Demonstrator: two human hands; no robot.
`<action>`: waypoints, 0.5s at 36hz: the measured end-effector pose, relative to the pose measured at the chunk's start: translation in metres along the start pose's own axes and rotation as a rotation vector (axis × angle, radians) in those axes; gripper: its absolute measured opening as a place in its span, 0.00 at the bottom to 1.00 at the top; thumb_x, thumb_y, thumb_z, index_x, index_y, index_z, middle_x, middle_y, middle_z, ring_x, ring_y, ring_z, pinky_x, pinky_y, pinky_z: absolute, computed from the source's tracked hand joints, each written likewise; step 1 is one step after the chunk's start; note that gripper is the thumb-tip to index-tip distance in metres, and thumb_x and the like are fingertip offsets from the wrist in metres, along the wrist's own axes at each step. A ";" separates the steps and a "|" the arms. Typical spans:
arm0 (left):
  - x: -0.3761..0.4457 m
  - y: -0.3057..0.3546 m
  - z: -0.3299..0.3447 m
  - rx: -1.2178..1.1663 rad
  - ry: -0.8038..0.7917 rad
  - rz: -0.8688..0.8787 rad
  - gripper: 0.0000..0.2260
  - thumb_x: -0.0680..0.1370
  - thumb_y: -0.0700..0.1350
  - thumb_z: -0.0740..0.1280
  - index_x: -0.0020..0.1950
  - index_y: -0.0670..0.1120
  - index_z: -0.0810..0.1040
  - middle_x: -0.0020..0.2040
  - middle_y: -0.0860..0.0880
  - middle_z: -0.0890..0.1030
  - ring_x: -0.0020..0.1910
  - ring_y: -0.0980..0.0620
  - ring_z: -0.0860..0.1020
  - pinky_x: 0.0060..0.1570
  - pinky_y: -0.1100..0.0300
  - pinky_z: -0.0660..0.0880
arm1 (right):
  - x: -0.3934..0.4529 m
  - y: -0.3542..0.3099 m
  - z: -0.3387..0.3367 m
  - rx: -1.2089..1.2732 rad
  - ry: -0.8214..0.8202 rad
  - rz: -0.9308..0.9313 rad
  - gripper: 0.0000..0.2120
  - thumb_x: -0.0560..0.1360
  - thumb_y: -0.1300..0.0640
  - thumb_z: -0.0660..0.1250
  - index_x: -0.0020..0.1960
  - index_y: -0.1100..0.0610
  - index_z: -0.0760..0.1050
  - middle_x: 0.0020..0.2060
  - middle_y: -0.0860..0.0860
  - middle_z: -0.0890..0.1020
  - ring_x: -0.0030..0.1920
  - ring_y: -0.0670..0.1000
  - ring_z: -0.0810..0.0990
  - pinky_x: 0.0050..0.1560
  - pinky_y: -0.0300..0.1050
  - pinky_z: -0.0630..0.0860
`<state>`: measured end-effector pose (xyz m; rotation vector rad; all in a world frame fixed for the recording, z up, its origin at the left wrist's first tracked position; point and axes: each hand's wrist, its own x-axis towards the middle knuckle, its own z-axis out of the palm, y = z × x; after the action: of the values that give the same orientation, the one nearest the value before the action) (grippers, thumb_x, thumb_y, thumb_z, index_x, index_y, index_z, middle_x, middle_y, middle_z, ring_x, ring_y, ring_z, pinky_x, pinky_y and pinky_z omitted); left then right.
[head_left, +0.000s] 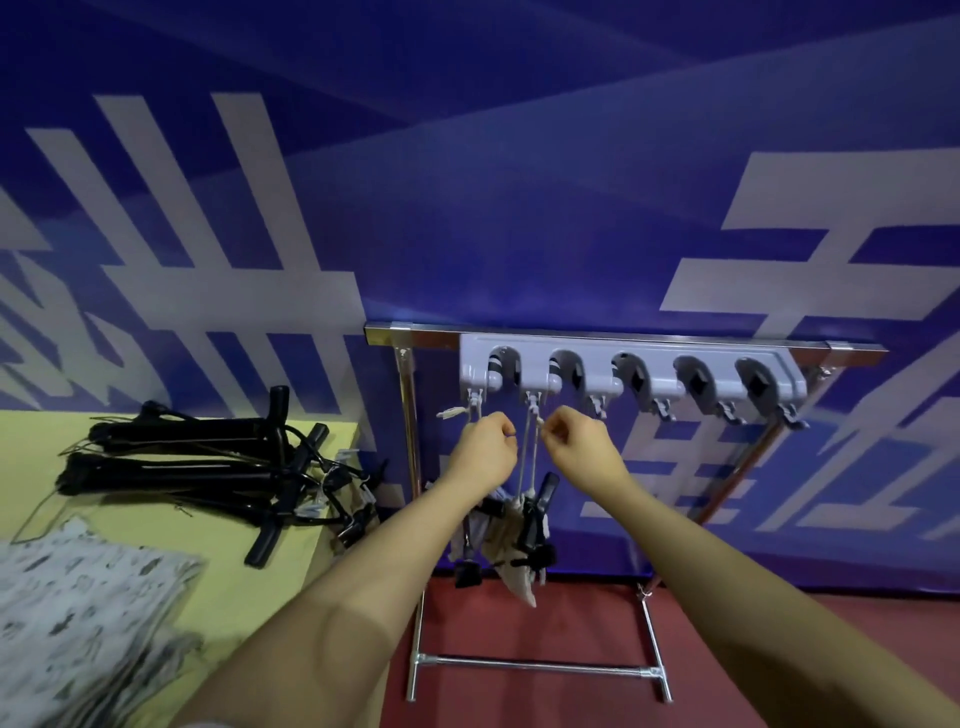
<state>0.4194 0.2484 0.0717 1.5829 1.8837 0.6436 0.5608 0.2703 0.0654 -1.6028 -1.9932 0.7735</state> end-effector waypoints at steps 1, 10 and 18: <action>-0.005 -0.001 -0.002 0.011 -0.001 0.005 0.08 0.78 0.41 0.60 0.54 0.44 0.77 0.49 0.41 0.80 0.48 0.42 0.79 0.49 0.49 0.78 | -0.006 -0.001 0.000 -0.019 -0.011 0.006 0.05 0.79 0.56 0.61 0.45 0.56 0.71 0.38 0.52 0.78 0.41 0.58 0.78 0.41 0.55 0.76; -0.077 -0.026 -0.021 0.115 0.078 0.007 0.08 0.77 0.44 0.62 0.53 0.45 0.77 0.50 0.44 0.81 0.51 0.44 0.79 0.52 0.48 0.77 | -0.055 -0.028 0.017 -0.030 -0.112 -0.063 0.05 0.77 0.58 0.60 0.45 0.54 0.73 0.41 0.53 0.80 0.43 0.57 0.78 0.45 0.57 0.78; -0.135 -0.079 -0.060 0.104 0.167 -0.126 0.07 0.76 0.42 0.62 0.50 0.44 0.78 0.48 0.42 0.82 0.49 0.42 0.79 0.51 0.50 0.77 | -0.086 -0.077 0.065 0.003 -0.222 -0.147 0.11 0.75 0.62 0.60 0.37 0.51 0.70 0.37 0.54 0.80 0.43 0.58 0.80 0.46 0.58 0.79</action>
<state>0.3381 0.1022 0.0774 1.4987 2.1526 0.6497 0.4804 0.1654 0.0698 -1.4013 -2.2345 0.9296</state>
